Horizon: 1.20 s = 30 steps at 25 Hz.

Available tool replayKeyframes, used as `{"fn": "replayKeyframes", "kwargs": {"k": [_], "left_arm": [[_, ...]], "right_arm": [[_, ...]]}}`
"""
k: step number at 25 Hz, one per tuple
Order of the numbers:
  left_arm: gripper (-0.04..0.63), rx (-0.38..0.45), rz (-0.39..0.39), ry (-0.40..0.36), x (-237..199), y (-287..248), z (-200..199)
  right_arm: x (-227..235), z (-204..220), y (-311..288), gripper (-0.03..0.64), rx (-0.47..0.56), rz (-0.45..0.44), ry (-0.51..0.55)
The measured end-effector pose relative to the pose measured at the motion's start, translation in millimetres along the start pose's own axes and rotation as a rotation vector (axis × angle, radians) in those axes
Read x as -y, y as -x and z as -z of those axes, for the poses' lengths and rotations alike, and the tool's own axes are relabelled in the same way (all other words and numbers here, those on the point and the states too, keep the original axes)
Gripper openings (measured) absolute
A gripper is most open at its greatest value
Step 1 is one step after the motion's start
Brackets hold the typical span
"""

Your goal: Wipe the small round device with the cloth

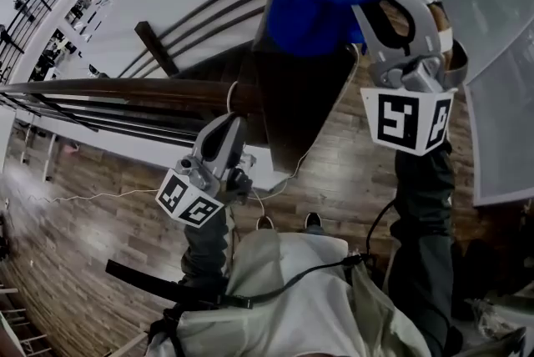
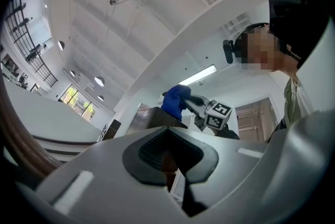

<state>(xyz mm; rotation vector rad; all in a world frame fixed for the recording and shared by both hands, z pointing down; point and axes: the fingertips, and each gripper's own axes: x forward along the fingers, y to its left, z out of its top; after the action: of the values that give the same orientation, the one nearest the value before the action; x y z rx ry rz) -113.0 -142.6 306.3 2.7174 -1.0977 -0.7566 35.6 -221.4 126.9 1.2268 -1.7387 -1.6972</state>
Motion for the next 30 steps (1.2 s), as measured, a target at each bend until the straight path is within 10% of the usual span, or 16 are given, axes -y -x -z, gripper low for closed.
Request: {"fn": "replayKeyframes", "kwargs": {"k": [8,21,30], "left_arm": [[-0.002,0.003,-0.004,0.004,3.3,1.8,3.8],[-0.002,-0.004,-0.025,-0.001,1.0,10.8,2.6],[-0.002,-0.006,-0.027,0.007,-2.4,12.0,4.0]], "right_arm": [[-16.2,-54.7,-59.8,0.069,-0.058,-0.048,0.404],[-103.1,-58.3,-33.1,0.069,-0.078,-0.347,0.302],[-14.1,-32.3,-7.7,0.071,-0.039,0.033,0.091]]}}
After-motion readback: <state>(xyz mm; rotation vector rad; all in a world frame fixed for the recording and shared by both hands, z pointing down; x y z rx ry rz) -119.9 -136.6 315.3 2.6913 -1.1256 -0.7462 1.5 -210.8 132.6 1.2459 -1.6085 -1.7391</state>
